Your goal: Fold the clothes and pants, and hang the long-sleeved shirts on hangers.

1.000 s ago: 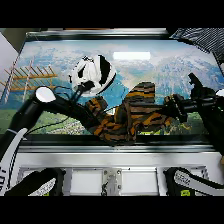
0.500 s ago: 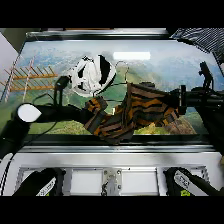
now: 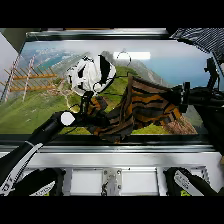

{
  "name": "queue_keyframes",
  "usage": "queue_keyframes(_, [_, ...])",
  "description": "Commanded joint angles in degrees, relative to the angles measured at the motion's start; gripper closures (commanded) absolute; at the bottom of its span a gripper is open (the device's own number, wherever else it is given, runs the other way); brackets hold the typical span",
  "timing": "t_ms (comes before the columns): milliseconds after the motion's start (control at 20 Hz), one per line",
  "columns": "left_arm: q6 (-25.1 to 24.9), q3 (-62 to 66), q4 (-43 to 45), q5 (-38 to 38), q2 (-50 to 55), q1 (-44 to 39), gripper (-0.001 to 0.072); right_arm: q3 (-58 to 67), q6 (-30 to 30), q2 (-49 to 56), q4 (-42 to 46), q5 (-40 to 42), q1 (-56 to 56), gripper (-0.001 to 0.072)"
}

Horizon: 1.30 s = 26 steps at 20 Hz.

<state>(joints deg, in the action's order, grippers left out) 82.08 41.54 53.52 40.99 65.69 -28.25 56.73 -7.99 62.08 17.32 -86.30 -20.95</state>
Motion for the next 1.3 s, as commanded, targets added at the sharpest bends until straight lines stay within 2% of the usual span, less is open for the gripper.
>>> queue_keyframes(0, [0.83, -0.13, -2.25, -1.25, 5.03, 2.27, 0.0016, 0.04, -0.46, -0.17, -0.04, 0.15, -0.02, 0.0705])
queue_keyframes(250, [0.5, -0.15, -2.62, -0.39, 5.27, 4.9, 0.0016, 0.04, -0.46, -0.15, -0.02, 0.44, 0.7, 0.0706])
queue_keyframes(450, [-0.94, -0.24, -3.34, 3.32, 5.31, 4.83, 0.0016, 0.04, -0.46, -0.15, 0.0, 0.94, 2.54, 0.0705])
queue_keyframes(600, [-5.95, -2.34, -10.88, 2.97, 5.46, 4.9, 0.0016, 0.02, -0.81, -0.15, 0.0, 1.81, 4.15, 0.0705])
queue_keyframes(800, [-7.37, -3.72, -14.32, 3.78, 9.03, 4.9, 0.0017, 0.02, -1.14, -0.15, -0.02, 2.32, 4.68, 0.0705])
queue_keyframes(900, [-9.99, -3.72, -18.91, 3.65, 11.13, 4.9, 0.0028, 0.02, -2.38, -0.15, 0.0, 2.34, 4.68, 0.0705])
queue_keyframes(950, [-10.29, -3.69, -19.69, 3.65, 11.78, 4.9, 0.0225, 0.02, -2.8, -0.15, -0.02, 2.32, 4.68, 0.0706])
queue_keyframes(1000, [-10.29, -3.69, -19.43, 3.61, 11.93, 5.11, 0.0474, 0.02, -2.8, -0.17, -0.02, 2.32, 4.68, 0.0705])
queue_keyframes(1050, [-10.29, -3.72, -18.91, 3.98, 11.63, 5.92, 0.0648, 0.02, -2.8, -0.17, -0.04, 2.32, 4.72, 0.0706])
queue_keyframes(1100, [-10.29, -3.72, -17.51, 4.81, 10.62, 7.65, 0.0697, 0.02, -3.41, -0.2, -0.04, 2.36, 5.16, 0.0706])
queue_keyframes(1250, [-9.55, -3.69, -10.34, 8.46, 4.5, 16.39, 0.0698, -0.07, -5.79, -0.28, -0.07, 4.5, 9.01, 0.0706])
